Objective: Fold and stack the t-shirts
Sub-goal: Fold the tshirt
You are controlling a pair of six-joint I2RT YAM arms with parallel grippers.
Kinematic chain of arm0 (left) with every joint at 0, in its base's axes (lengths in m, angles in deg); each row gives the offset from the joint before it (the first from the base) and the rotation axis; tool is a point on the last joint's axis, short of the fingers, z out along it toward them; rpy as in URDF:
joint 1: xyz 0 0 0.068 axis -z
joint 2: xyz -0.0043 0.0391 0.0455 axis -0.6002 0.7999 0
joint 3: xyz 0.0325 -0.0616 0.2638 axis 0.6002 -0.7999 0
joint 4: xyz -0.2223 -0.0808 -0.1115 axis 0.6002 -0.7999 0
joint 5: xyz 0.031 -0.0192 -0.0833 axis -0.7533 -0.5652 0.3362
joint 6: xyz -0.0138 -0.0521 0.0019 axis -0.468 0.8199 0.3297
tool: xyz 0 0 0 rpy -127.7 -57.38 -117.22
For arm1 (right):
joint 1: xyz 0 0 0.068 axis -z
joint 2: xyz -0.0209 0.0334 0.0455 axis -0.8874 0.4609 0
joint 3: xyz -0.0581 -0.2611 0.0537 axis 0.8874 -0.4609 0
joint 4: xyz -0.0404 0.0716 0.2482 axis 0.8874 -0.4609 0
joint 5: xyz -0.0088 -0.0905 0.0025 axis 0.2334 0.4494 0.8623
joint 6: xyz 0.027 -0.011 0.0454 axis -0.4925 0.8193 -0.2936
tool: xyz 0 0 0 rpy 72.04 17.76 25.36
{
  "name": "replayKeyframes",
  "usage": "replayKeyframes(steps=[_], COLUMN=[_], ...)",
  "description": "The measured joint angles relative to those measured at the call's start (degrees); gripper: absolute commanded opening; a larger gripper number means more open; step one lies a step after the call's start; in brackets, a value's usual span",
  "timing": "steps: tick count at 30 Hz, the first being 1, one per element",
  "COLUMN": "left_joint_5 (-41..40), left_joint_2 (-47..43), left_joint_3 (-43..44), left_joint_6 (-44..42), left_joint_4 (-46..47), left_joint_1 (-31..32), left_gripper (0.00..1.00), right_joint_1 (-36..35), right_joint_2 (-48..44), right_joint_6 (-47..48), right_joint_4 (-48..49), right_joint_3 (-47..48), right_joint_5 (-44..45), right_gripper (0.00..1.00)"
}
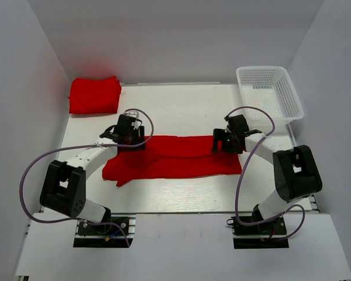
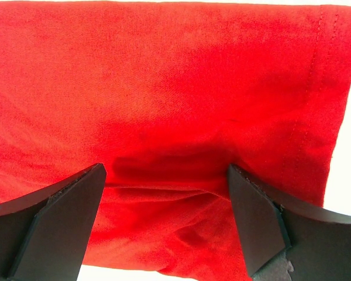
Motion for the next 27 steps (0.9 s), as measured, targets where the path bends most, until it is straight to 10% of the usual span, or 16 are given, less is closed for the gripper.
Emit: replayKeyframes(steps=[9,27], left_joint_5=[-4.66,-4.44], left_joint_2=[1.73,6.54], left_joint_3=[1.33,0.2], left_joint_6=[3.19,4.63], left_joint_4=[-5.4,-5.14], left_joint_1=[-0.13,-0.13], left_gripper=[1.0,0.65], right_joint_1=[0.0,-0.02], right_joint_2=[0.11,2.12], right_joint_6=[0.15,0.33], right_joint_4=[-0.09,-1.44], right_joint_3=[0.11,2.25], right_joint_5=[0.0,-0.17], right_gripper=[0.9,0.9])
